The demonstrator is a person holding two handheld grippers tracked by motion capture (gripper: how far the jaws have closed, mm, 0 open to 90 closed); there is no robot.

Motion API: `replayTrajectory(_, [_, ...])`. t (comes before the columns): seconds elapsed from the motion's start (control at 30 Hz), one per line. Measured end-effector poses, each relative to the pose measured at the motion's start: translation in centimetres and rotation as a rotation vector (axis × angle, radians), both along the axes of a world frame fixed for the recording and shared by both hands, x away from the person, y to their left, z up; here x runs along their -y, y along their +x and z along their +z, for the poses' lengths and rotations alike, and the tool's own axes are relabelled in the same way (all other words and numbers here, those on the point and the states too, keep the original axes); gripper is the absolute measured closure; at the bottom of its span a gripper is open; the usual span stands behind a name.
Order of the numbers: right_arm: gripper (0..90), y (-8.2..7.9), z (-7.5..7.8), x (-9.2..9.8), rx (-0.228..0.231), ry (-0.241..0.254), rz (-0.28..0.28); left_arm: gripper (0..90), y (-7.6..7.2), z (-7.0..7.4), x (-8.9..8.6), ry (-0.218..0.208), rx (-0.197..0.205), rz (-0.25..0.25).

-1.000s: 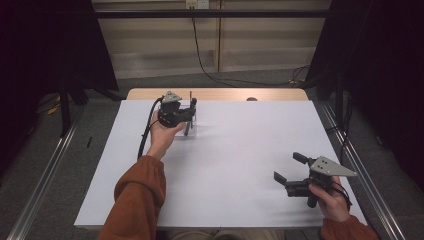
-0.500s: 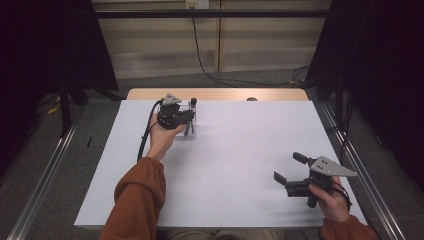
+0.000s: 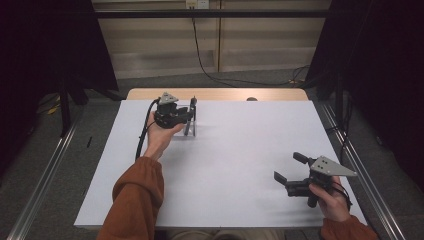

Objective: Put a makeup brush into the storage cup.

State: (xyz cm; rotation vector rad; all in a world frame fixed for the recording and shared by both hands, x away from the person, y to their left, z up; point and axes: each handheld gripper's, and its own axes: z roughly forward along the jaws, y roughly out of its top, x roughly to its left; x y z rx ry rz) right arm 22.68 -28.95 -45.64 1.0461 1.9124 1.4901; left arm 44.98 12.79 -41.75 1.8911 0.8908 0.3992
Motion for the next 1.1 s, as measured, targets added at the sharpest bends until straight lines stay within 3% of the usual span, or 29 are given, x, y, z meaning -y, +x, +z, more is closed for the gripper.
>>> replayTrajectory(0.23, [0.0, 0.2, -0.1, 0.2, -0.002, 0.007, -0.005, 48.8, -0.1, 0.3, -0.1, -0.025, 0.018, 0.012])
replayTrajectory(0.33, [0.0, 0.2, -0.1, 0.2, -0.003, 0.007, -0.004, 47.5, -0.3, 0.4, -0.1, -0.031, 0.013, 0.003])
replayTrajectory(0.67, [0.0, 0.2, -0.1, 0.1, 0.001, 0.009, -0.002, 16.7, -1.0, 1.0, 0.0, -0.065, 0.028, 0.009])
replayTrajectory(0.87, [0.0, 0.1, 0.0, 0.1, 0.003, 0.009, -0.002, 5.0, -1.5, 1.4, -0.4, -0.059, 0.021, -0.01])
replayTrajectory(0.97, [0.0, 0.1, 0.0, 0.1, 0.003, 0.011, -0.005, 4.1, -1.9, 1.5, -0.6, -0.048, 0.044, -0.014])
replayTrajectory(1.1, [0.0, 0.0, 0.1, 0.0, 0.004, 0.01, -0.008, 3.9, -2.4, 1.6, -1.2, -0.051, 0.045, -0.009])
